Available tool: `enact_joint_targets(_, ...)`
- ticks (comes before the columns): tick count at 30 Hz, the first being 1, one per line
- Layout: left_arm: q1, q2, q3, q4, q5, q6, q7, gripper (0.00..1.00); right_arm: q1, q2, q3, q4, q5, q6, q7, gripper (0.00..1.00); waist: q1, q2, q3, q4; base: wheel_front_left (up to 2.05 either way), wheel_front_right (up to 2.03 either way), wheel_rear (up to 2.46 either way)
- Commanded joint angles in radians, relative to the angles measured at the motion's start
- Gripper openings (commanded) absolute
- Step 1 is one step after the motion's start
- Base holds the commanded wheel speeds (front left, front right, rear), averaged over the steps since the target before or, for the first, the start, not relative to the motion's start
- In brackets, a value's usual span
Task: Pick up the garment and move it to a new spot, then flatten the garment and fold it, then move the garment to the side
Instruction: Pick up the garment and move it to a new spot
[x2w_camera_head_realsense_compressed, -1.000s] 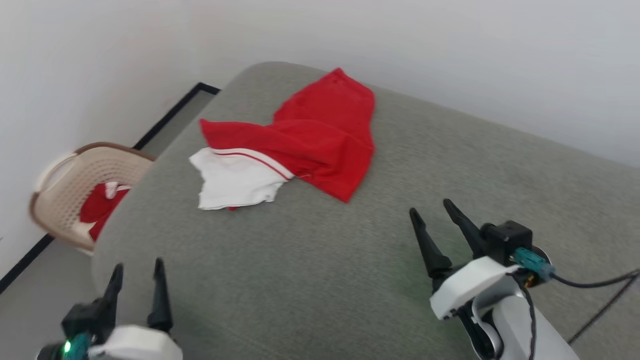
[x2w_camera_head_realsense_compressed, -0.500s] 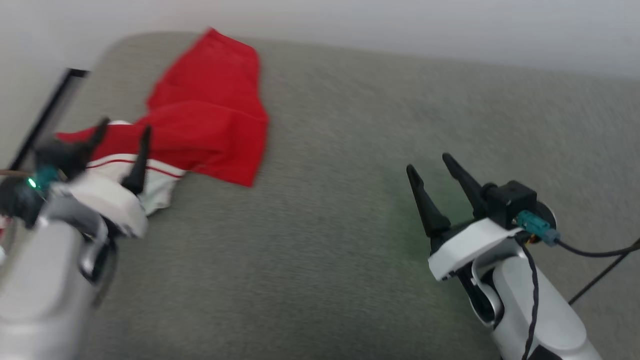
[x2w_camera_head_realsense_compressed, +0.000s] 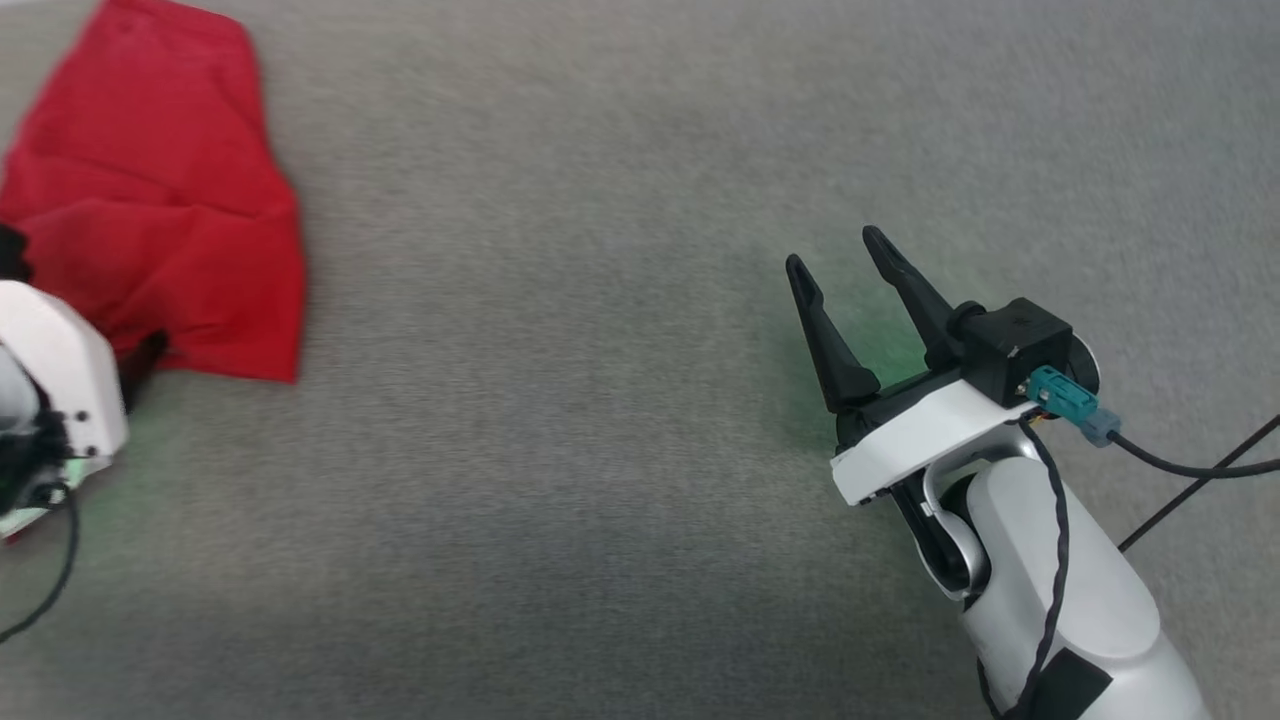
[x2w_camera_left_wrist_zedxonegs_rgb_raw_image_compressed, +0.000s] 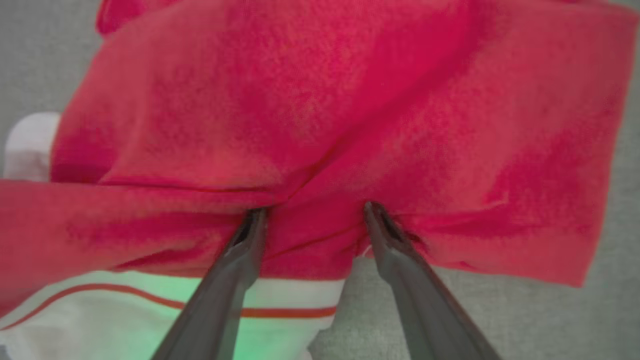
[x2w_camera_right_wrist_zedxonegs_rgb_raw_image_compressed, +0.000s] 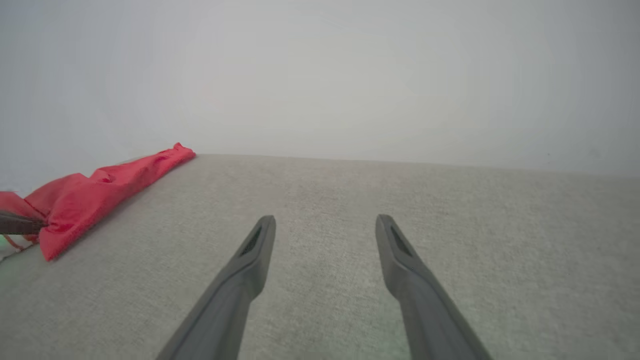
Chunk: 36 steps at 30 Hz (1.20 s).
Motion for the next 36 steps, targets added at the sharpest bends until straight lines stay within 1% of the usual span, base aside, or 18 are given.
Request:
enact_joint_targets(1,-0.018,0.019,-0.016,0.008,-0.049,0.003,0.054,1.0,-0.009,0.008,0.001,-0.012,-0.009,0.0,-0.005,1.0,0.0,0.0,0.047,-0.045,0.0,0.0,0.0)
enact_joint_targets(2,-0.016,0.028,-0.023,0.012,-0.075,0.003,0.083,1.0,-0.012,0.009,0.003,-0.017,-0.009,0.0,-0.005,1.0,0.0,0.0,0.056,-0.052,0.0,0.0,0.0)
enact_joint_targets(3,-0.016,0.028,-0.023,0.012,-0.075,0.003,0.083,1.0,-0.012,0.009,0.003,-0.017,-0.009,0.0,-0.005,1.0,0.0,0.0,0.056,-0.052,0.0,0.0,0.0)
enact_joint_targets(7,-0.011,0.051,-0.051,0.027,-0.126,0.003,0.171,1.0,-0.024,0.011,0.01,-0.036,-0.014,0.0,-0.005,1.0,0.0,0.0,0.095,-0.074,0.0,0.0,0.0)
enact_joint_targets(12,0.01,0.04,-0.076,0.049,-0.169,0.004,0.194,1.0,-0.03,0.021,0.024,-0.073,-0.024,0.0,-0.005,1.0,0.0,0.0,0.12,-0.093,0.0,0.0,0.0)
enact_joint_targets(16,0.039,0.021,-0.078,0.073,-0.21,0.004,0.191,1.0,-0.033,0.028,0.043,-0.116,-0.036,0.0,-0.005,1.0,0.0,0.0,0.123,-0.102,0.0,0.0,0.0)
enact_joint_targets(18,0.055,0.012,-0.082,0.073,-0.24,0.004,0.21,0.81,-0.027,0.031,0.047,-0.13,-0.039,0.0,-0.005,1.0,0.0,0.0,0.12,-0.104,0.0,0.0,0.0)
enact_joint_targets(20,0.059,0.02,-0.087,0.062,-0.251,0.003,0.206,0.54,-0.02,0.033,0.049,-0.139,-0.043,0.0,-0.005,1.0,0.0,0.0,0.115,-0.102,0.0,0.0,0.0)
enact_joint_targets(21,0.052,0.034,-0.084,0.049,-0.264,0.003,0.183,0.0,-0.015,0.035,0.052,-0.144,-0.045,0.0,-0.005,1.0,0.0,0.0,0.109,-0.1,0.0,0.0,0.0)
enact_joint_targets(23,0.04,0.044,-0.085,0.034,-0.272,0.002,0.16,0.0,-0.012,0.035,0.051,-0.141,-0.047,0.0,-0.005,1.0,0.0,0.0,0.099,-0.096,0.0,0.0,0.0)
enact_joint_targets(27,0.008,0.074,-0.083,0.021,-0.259,0.002,0.083,0.0,-0.005,0.037,0.045,-0.135,-0.04,0.0,-0.005,1.0,0.0,0.0,0.071,-0.088,0.0,0.0,0.0)
enact_joint_targets(34,-0.053,0.117,-0.102,-0.012,-0.223,0.002,-0.06,0.0,0.027,0.038,0.03,-0.117,-0.025,0.0,-0.005,1.0,0.0,0.0,-0.016,-0.06,0.0,0.0,0.0)
enact_joint_targets(36,-0.06,0.122,-0.111,-0.034,-0.217,0.002,-0.1,0.0,0.036,0.038,0.025,-0.115,-0.022,0.0,-0.005,1.0,0.0,0.0,-0.04,-0.055,0.0,0.0,0.0)
